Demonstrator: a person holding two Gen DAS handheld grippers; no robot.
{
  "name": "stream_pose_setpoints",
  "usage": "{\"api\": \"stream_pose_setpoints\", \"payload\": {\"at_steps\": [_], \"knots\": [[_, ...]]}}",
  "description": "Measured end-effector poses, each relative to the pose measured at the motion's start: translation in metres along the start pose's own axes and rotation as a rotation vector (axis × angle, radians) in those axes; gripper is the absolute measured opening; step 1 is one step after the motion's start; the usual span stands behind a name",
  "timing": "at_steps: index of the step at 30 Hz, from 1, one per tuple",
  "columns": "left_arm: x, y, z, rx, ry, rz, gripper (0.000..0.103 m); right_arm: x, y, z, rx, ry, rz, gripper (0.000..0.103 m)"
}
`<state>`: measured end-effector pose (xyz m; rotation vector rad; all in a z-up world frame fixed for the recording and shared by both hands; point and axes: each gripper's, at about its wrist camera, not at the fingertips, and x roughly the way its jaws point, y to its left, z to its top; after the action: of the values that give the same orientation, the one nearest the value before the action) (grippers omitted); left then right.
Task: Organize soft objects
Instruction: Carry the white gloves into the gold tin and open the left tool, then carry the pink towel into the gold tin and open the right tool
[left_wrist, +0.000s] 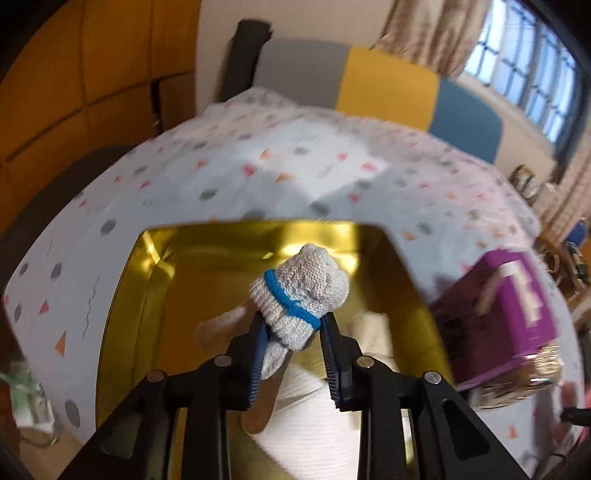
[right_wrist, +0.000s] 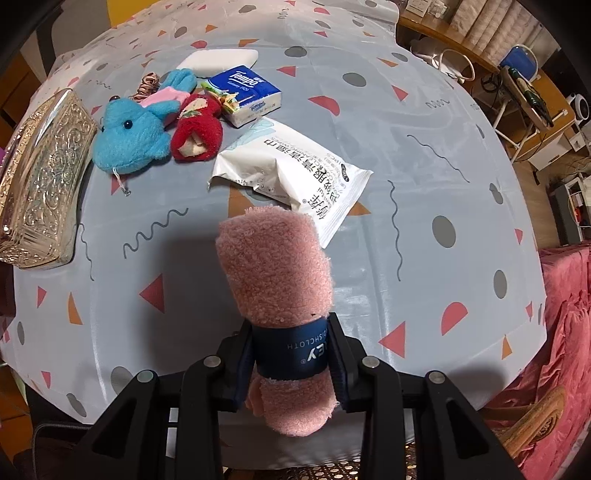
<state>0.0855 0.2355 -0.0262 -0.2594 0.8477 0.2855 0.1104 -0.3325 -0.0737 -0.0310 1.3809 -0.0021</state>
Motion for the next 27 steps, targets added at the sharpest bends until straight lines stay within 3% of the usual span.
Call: {"api": "stream_pose_setpoints", "payload": {"at_steps": [3,6,14,27], "knots": [[0.007,0.005,-0.005,-0.027,0.015,0.023,0.043,0.000,0.001,0.000,0.001,0.005,-0.012,0.035],[-0.002,0.002,-0.011,-0.013,-0.021,0.044,0.057,0.002,0.002,0.000,0.000,0.012,-0.022,0.035],[-0.031,-0.008,-0.024,0.025,-0.078,0.012,0.059,0.012,0.010,0.006,0.004,0.010,-0.051,0.035],[-0.062,-0.020,-0.043,0.082,-0.111,-0.025,0.064,-0.007,0.018,0.004,0.030,-0.118,0.007,0.035]]}}
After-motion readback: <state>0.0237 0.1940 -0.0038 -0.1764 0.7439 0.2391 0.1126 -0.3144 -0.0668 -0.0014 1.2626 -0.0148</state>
